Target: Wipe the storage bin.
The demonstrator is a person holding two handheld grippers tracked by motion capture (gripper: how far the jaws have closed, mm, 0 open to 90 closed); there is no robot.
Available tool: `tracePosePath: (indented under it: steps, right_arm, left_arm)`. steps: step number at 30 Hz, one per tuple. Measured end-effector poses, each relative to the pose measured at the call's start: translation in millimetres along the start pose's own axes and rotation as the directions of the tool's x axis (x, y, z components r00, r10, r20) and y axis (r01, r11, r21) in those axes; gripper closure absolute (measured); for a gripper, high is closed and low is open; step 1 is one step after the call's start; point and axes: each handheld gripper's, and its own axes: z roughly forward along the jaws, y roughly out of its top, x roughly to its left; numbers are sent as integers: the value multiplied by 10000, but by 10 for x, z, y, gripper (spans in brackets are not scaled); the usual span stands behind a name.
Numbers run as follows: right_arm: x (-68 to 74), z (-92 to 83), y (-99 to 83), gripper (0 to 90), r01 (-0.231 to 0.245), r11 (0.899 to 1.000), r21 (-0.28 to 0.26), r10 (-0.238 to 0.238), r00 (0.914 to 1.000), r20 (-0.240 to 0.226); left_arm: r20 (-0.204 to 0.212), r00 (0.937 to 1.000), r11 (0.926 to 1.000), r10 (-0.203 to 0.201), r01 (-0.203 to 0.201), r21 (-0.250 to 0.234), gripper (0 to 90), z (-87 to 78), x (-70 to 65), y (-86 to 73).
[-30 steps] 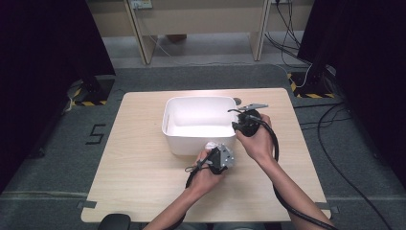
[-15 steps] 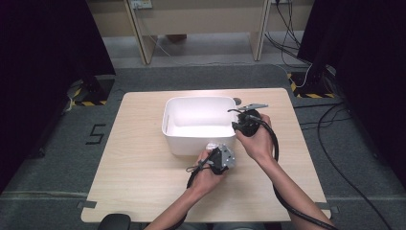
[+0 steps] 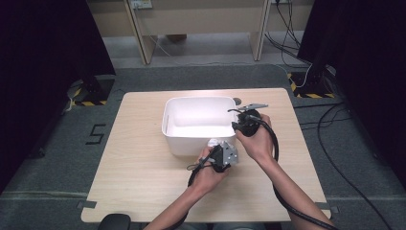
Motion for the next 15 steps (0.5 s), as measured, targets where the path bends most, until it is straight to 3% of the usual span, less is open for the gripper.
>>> tracePosePath:
  steps: [15]
  right_arm:
    - [-14,3,3,734,-84,10000,25,84,9999,-92]
  left_arm:
    - [-118,9996,9975,266,-273,-646,740,-123,22,247]
